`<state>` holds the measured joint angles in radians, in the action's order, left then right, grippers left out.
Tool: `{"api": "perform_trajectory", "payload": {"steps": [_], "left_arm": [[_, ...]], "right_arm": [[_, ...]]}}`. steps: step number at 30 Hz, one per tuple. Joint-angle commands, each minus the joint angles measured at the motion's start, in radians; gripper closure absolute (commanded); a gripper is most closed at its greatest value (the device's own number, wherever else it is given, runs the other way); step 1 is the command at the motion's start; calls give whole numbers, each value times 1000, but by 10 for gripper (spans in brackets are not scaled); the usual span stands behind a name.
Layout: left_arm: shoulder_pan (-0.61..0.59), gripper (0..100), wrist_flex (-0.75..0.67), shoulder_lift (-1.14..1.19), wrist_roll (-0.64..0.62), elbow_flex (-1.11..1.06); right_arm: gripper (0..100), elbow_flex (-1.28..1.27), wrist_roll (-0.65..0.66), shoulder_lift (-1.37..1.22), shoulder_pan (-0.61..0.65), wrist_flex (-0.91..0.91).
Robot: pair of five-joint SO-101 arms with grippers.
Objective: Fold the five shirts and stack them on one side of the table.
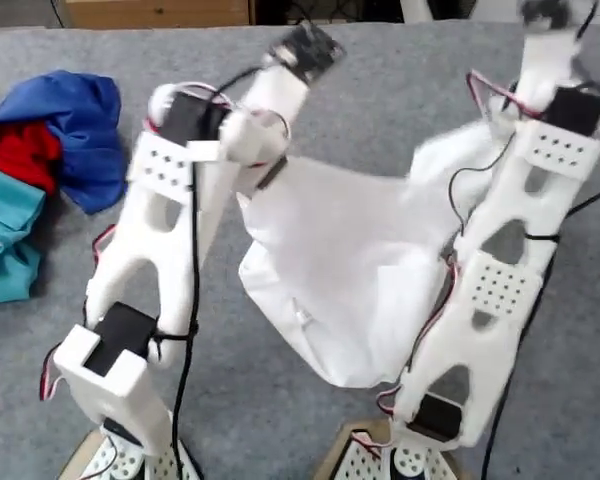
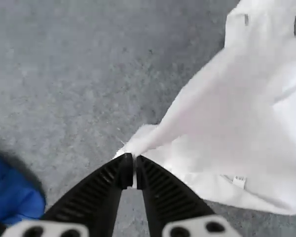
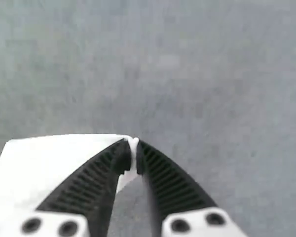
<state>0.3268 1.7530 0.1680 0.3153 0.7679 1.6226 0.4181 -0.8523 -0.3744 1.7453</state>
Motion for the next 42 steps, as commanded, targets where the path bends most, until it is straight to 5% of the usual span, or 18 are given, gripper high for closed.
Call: {"api": "perform_trajectory", "payload": {"steps": [1, 22, 34, 38, 42], "left_arm": [[-59, 972, 6, -101, -75, 143], [-521, 972, 8, -829, -83, 205], [-530, 971, 3, -1221, -34, -366], [-529, 971, -141, -1203, -35, -608], [-529, 971, -489, -1143, -35, -908]], "right_arm": [[985, 48, -35, 311, 48, 2], [985, 42, -63, 1056, 120, -425], [985, -125, 49, 1159, 120, -342], [985, -389, 58, 1159, 121, -328], [985, -707, 60, 1153, 193, -414]]}}
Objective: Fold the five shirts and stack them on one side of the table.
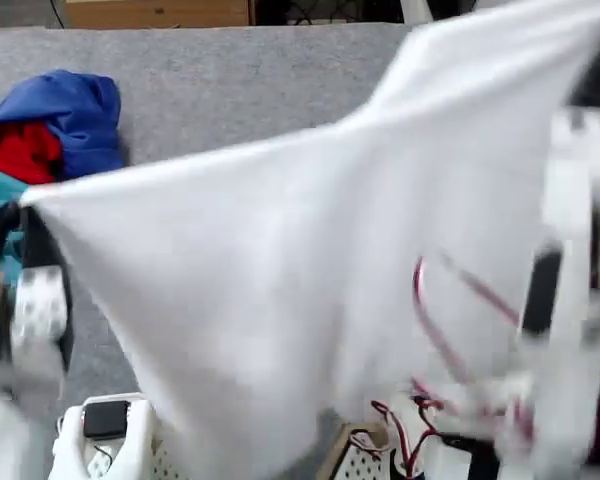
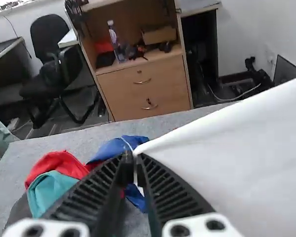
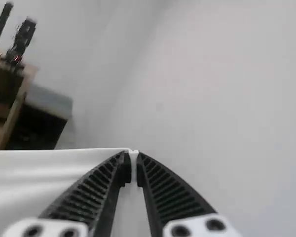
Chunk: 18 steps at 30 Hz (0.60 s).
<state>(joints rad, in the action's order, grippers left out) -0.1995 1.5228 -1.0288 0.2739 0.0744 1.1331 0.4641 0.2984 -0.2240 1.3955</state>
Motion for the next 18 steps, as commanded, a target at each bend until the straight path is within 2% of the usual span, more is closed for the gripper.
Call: {"api": "perform_trajectory", "payload": {"steps": [1, 6, 9, 13, 16, 18], "left_arm": [[-1, 971, -381, 78, 6, -291], [-1, 971, -945, 256, 9, -588], [-2, 971, -1192, 414, 63, -653], [-1, 971, -1355, 651, 124, -587], [-1, 971, -1364, 827, 123, -447], [7, 971, -1363, 939, 123, -351]], "right_arm": [[985, -298, 14, -4, 60, -97], [985, -707, 14, -76, 138, -365], [985, -877, 12, -150, 158, -574], [985, -946, 5, -277, 161, -815], [985, -892, 5, -384, 163, -941], [985, -814, 5, -458, 164, -954]]}}
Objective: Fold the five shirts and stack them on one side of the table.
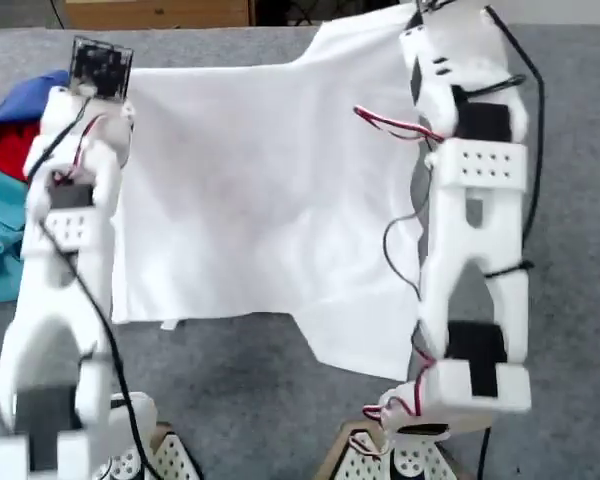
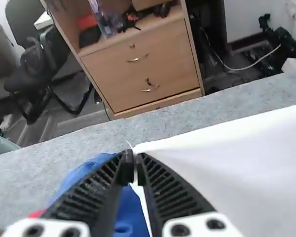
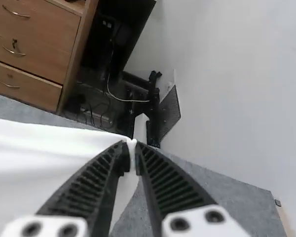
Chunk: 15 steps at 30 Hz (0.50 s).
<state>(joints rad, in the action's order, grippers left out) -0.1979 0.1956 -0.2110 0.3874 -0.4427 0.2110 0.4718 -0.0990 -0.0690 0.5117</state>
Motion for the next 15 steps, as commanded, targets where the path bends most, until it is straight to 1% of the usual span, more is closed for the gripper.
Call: {"api": "perform_trajectory", "payload": {"steps": [1, 3, 7, 10, 15], "left_arm": [[12, 971, -35, 169, 9, 205], [22, 971, 3, 247, 9, 280], [25, 971, 158, 341, 9, 427], [21, 971, 252, 377, 11, 484], [4, 971, 394, 364, 14, 499]], "right_arm": [[985, 156, -3, -97, 14, -57], [985, 255, -3, -170, 15, -3], [985, 467, -3, -292, 17, 144], [985, 599, 0, -357, 18, 282], [985, 766, 5, -394, 26, 641]]}}
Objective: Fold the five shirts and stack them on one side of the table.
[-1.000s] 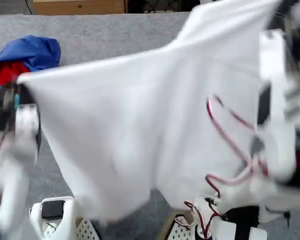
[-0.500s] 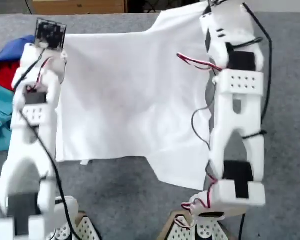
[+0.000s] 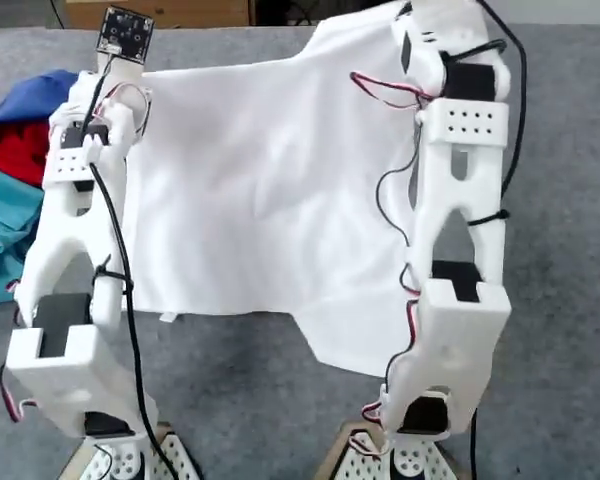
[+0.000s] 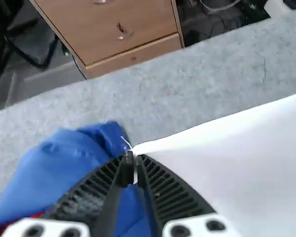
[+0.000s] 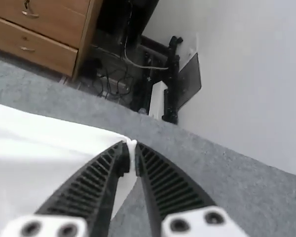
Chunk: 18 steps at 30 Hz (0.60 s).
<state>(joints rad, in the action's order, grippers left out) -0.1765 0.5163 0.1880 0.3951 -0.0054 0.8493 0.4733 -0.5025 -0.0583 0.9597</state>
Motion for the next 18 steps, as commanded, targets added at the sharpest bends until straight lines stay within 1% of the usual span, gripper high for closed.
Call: {"api": "perform_trajectory", "payload": {"steps": [1, 3, 6, 8, 9, 11, 14, 16, 18], "left_arm": [[-21, 971, 120, -52, 6, 62], [-28, 971, 224, -101, 6, 61], [-30, 971, 420, -184, 6, 61], [-27, 971, 559, -241, 8, 59], [-27, 971, 621, -262, 8, 59], [-22, 971, 723, -308, 8, 30], [-19, 971, 763, -374, 8, -114], [-19, 971, 750, -440, 8, -240], [-19, 971, 707, -506, 8, -378]], "right_arm": [[985, 154, 3, 12, 21, 276], [985, 205, 21, 12, 29, 442], [985, 259, 123, 7, 61, 667], [985, 274, 155, 10, 89, 786], [985, 263, 146, 13, 98, 813], [985, 194, 109, 42, 91, 809], [985, -12, 112, 140, 98, 807], [985, -193, 121, 242, 112, 799], [985, -377, 147, 361, 124, 764]]}}
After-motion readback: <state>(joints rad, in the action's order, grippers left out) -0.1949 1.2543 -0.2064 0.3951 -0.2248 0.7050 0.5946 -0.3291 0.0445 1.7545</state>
